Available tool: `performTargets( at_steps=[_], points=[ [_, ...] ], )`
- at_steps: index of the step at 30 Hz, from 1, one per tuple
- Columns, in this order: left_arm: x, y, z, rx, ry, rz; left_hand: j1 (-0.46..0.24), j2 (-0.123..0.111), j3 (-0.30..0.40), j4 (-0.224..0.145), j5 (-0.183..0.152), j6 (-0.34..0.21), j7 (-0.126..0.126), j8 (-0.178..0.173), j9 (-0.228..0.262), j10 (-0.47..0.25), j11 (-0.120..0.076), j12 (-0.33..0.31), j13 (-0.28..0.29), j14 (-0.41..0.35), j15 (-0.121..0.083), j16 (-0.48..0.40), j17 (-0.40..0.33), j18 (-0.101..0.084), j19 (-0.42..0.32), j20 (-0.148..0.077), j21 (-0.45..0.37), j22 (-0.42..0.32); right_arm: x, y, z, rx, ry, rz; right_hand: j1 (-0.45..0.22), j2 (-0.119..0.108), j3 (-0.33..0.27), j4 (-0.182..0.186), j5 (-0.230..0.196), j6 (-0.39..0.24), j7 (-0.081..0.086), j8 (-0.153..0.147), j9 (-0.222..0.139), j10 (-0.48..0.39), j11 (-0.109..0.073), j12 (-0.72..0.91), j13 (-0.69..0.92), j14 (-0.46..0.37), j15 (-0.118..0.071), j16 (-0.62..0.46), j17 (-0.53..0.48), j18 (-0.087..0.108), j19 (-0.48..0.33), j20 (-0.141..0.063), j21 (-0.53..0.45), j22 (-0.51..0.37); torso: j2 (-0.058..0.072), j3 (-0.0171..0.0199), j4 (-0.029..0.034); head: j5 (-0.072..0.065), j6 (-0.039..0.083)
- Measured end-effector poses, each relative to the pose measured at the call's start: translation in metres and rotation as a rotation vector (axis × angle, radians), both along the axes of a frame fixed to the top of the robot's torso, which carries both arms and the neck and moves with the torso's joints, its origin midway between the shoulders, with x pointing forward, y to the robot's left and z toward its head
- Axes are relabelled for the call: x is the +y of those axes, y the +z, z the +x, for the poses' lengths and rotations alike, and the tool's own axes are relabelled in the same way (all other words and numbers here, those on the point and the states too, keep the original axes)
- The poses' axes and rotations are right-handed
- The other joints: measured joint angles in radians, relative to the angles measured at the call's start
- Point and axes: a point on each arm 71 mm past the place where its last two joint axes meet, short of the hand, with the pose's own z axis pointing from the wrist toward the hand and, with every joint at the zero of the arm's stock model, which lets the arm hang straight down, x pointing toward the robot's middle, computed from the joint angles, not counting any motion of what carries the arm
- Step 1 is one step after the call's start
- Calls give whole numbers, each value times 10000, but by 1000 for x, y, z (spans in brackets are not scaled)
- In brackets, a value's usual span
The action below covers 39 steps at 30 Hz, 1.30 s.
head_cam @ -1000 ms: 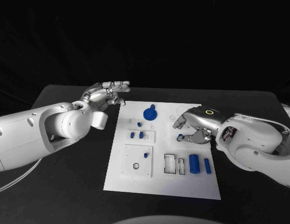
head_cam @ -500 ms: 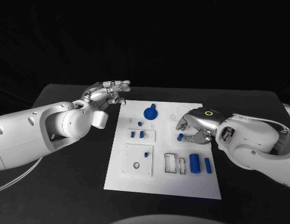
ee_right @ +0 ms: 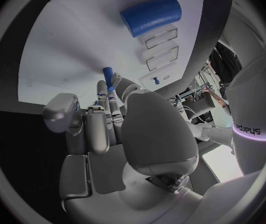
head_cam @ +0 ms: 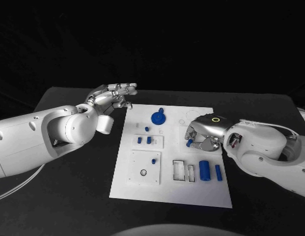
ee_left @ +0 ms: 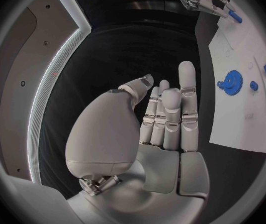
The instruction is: Assemble the parts on the task board
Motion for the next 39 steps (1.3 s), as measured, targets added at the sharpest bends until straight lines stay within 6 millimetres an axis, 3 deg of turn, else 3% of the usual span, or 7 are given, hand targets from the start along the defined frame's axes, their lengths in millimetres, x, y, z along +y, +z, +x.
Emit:
performTargets(
  at_steps=[7, 18, 28, 39],
  points=[
    [0, 0, 0, 4, -4, -1, 0, 0, 0, 0, 0, 0, 0, 0, 0, 0, 0, 0, -1, 0, 0, 0, 0, 0, 0, 0, 0, 0, 3, -1, 1, 27, 31, -21, 36, 36, 177, 14, -54, 162, -22, 16, 29, 204, -44, -1, 3, -35, -34, 0, 19, 0, 33, -33, 41, 40, 0, -4, 5, -6, -72],
    [0, 0, 0, 8, -7, 0, 52, 52, 0, 0, 0, 0, 0, 39, 0, -37, -37, 0, 8, 0, 0, 0, -9, 0, 0, 0, 0, 1, 4, -4, 2, 113, 38, -61, 35, 35, 358, 28, -54, 437, -12, 64, 63, 346, -54, -118, -3, -35, -34, 40, 18, 0, 33, -32, 41, 68, 3, 0, -8, 109, -69],
    [0, 0, 0, 11, -1, 6, 52, 52, 0, 0, 0, 0, 0, 39, 0, -37, -36, 0, 7, 0, 0, 0, -8, 0, 0, 0, 0, -8, 4, -4, 0, 61, 7, 40, 5, 119, 632, 26, -93, 549, -16, 71, 83, 500, -69, -244, -4, 2, -70, 78, 16, 1, 74, -74, 119, 155, -3, 0, -5, 85, -78],
    [0, -1, 1, 16, 6, 11, 52, 52, 0, 0, 0, 0, -1, 39, 0, -36, -37, 0, 6, 0, 0, 0, -16, 0, 0, 0, 1, -7, 4, 19, -6, -350, 76, 836, 23, 159, 675, 69, -115, 617, -17, 62, 104, 548, -56, -309, 5, 1, -69, 117, 15, 0, 106, -105, 129, 196, -12, -4, -4, 48, -12]
  ],
)
